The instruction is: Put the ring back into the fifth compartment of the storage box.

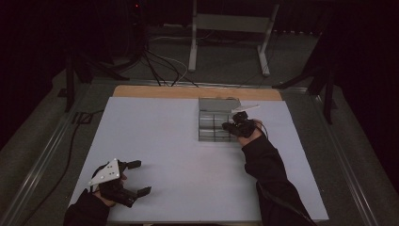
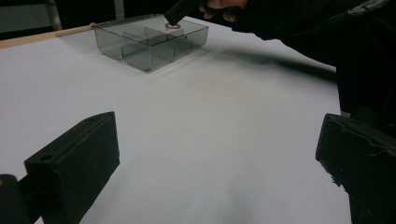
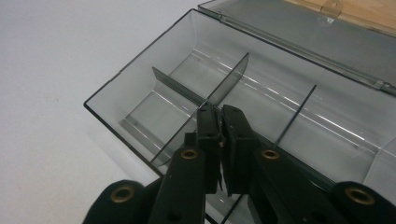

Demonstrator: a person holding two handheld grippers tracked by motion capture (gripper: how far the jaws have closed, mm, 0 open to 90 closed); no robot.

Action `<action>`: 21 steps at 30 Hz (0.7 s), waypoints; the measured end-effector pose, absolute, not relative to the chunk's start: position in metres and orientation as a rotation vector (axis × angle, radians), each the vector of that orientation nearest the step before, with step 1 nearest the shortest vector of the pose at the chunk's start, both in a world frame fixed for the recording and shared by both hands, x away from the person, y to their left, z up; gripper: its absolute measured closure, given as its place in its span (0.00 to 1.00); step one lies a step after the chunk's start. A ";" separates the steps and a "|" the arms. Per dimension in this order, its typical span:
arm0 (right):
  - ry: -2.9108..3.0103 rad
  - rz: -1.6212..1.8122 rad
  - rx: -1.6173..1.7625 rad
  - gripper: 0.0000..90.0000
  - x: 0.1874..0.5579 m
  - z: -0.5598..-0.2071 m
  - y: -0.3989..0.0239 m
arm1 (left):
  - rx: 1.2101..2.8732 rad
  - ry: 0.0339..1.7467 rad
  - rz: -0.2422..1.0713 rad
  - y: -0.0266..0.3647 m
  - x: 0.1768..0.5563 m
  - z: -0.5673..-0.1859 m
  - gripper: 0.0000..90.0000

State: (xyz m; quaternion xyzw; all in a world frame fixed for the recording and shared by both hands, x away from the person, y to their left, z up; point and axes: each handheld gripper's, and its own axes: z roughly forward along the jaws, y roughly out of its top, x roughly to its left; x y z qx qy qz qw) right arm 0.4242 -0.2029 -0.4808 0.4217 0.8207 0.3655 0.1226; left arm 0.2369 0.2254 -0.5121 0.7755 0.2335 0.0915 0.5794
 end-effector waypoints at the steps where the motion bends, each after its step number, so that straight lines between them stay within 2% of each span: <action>1: 2.402 1.062 1.229 0.96 0.425 -0.482 -0.203 | 1.813 0.547 0.214 0.225 0.237 -0.512 0.01; 10: 2.409 1.071 1.243 0.95 0.428 -0.486 -0.202 | 1.819 0.546 0.217 0.225 0.237 -0.512 0.01; 12: 2.406 1.084 1.244 0.86 0.428 -0.484 -0.203 | 1.815 0.547 0.214 0.225 0.237 -0.512 0.01; 17: 2.396 1.133 1.244 0.52 0.426 -0.479 -0.201 | 1.815 0.546 0.214 0.225 0.237 -0.512 0.01; 21: 2.370 1.163 1.220 0.36 0.423 -0.473 -0.201 | 1.820 0.544 0.217 0.225 0.237 -0.512 0.01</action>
